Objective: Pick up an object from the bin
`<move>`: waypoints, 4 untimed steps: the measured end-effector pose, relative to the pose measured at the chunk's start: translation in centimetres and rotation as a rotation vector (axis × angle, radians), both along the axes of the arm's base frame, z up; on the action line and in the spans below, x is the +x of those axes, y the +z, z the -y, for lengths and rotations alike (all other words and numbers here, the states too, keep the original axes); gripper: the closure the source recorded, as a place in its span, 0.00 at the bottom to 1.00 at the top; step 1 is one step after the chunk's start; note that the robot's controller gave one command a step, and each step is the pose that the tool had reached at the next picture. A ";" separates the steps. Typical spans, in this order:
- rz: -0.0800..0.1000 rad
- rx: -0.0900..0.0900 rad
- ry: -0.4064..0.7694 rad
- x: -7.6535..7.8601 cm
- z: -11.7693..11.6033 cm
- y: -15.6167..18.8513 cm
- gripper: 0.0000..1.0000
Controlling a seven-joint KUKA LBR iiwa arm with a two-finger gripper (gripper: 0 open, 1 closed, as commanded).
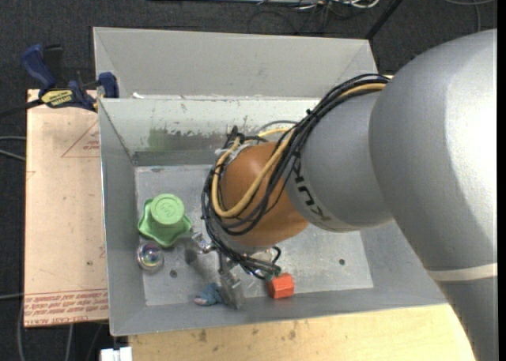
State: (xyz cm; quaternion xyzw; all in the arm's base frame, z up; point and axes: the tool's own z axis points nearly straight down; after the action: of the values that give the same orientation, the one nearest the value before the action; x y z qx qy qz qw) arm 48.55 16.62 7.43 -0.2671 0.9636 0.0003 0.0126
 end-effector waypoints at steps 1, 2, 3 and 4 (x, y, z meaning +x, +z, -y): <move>-0.010 -0.004 0.033 -0.2 -1.2 0.5 0.00; -0.008 -0.003 0.072 0.1 -1.2 -0.1 0.00; -0.018 -0.005 0.071 -0.2 -1.2 -0.3 1.00; -0.013 -0.003 0.090 0.4 -2.6 12.1 1.00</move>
Offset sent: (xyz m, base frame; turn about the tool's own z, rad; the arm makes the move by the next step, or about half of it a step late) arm -0.0063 0.0116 0.0029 -0.0364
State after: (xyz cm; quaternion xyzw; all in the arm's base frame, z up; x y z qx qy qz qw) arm 48.94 19.21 19.57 -0.3100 0.9507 0.0010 0.0057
